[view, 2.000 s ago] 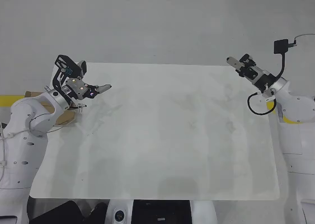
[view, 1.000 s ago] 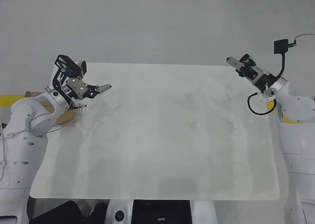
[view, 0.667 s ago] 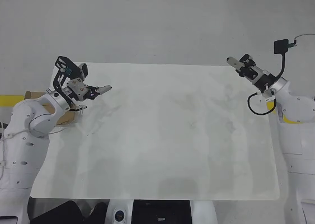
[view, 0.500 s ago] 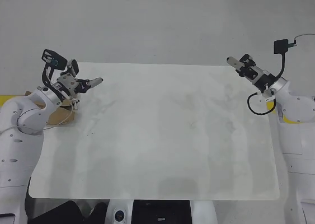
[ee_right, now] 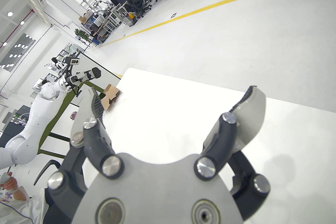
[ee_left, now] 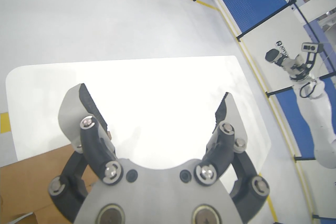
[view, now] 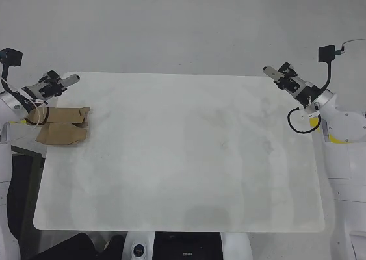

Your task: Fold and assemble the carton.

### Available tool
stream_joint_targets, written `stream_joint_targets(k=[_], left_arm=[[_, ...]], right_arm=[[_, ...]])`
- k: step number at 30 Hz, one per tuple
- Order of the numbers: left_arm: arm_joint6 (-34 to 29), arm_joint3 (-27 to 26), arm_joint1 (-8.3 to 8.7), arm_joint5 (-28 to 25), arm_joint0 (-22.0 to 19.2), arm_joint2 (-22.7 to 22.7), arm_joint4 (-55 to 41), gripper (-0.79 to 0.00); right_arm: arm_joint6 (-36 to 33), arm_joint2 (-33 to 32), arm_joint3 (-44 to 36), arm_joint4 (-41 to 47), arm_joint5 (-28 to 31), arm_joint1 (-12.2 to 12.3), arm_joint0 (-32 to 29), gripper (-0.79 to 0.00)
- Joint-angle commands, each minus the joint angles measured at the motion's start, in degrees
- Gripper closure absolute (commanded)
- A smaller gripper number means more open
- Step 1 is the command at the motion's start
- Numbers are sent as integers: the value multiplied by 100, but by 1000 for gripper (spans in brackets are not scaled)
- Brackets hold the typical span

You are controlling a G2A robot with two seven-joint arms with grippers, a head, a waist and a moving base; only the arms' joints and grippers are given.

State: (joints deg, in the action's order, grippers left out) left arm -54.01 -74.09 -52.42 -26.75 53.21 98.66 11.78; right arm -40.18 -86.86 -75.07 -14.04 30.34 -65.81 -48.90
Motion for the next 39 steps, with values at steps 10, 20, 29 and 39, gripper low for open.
stream_joint_targets(k=[10, 20, 29, 39], left_arm=[[-459, 1396, 185, 227, -464, 484, -924, -785], [-63, 2675, 385, 67, -835, 655, -384, -785], [331, 3793, 528, 42, -1293, 673, -177, -785], [738, 4559, 650, 85, -1550, 500, 293, -785]], right_arm=[[0, 0, 0, 0, 0, 0, 0, -785], [0, 0, 0, 0, 0, 0, 0, -785], [0, 0, 0, 0, 0, 0, 0, -785], [0, 0, 0, 0, 0, 0, 0, -785]])
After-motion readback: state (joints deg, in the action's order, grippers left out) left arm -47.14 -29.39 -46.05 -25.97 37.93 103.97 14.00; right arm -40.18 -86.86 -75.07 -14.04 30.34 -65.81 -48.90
